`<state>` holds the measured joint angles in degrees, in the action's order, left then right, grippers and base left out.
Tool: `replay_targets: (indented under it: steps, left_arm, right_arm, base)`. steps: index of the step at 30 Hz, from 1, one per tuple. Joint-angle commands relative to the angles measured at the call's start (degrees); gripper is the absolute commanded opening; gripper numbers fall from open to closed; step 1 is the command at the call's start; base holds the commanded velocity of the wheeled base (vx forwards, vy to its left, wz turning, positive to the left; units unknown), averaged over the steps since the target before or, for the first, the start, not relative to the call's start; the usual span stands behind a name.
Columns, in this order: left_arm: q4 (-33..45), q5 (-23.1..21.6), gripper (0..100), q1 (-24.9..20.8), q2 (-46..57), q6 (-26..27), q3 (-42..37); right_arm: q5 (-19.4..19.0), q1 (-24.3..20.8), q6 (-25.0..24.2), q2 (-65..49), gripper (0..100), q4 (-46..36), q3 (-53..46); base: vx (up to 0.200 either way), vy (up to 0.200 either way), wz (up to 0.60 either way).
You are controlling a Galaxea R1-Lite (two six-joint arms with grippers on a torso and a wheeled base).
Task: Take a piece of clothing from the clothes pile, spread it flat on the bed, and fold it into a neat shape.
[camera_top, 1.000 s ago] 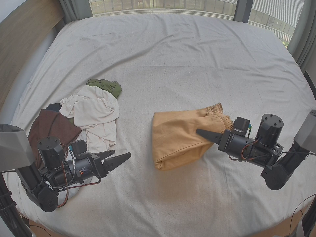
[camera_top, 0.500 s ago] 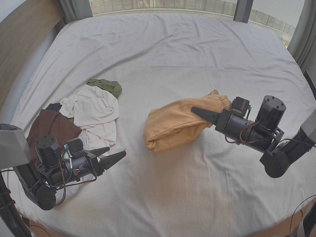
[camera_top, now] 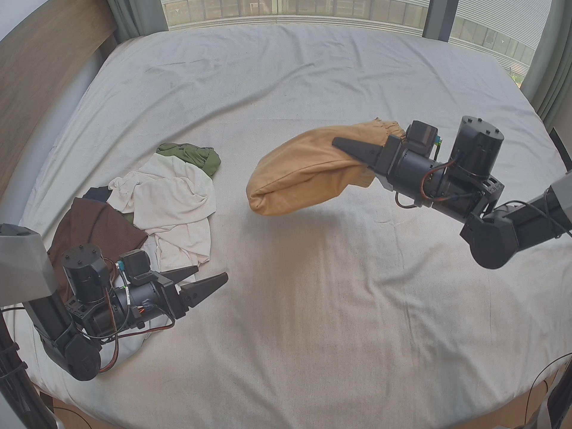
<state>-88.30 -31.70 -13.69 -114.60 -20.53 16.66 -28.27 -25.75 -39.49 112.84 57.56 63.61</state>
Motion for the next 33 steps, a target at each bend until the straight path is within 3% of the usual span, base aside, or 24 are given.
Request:
replay_targets:
  steps: [1,22,33]
  left_arm:
    - [0.0,0.0,100,0.0,0.0,0.0,0.0]
    - [0.0,0.0,100,0.0,-0.4,-0.2,-0.1]
    - [0.0,0.0,100,0.0,-0.5,-0.3,-0.2]
  right_arm:
    - [0.0,0.4,0.0,4.3,0,-3.6,7.9]
    - [0.0,3.3,0.0,17.7,0,-15.0,34.8]
    - [0.1,5.5,0.2,26.6,0,-15.6,47.3]
  base:
    - [0.0,0.0,0.0]
    - [0.0,0.0,0.0]
    - [0.0,0.0,0.0]
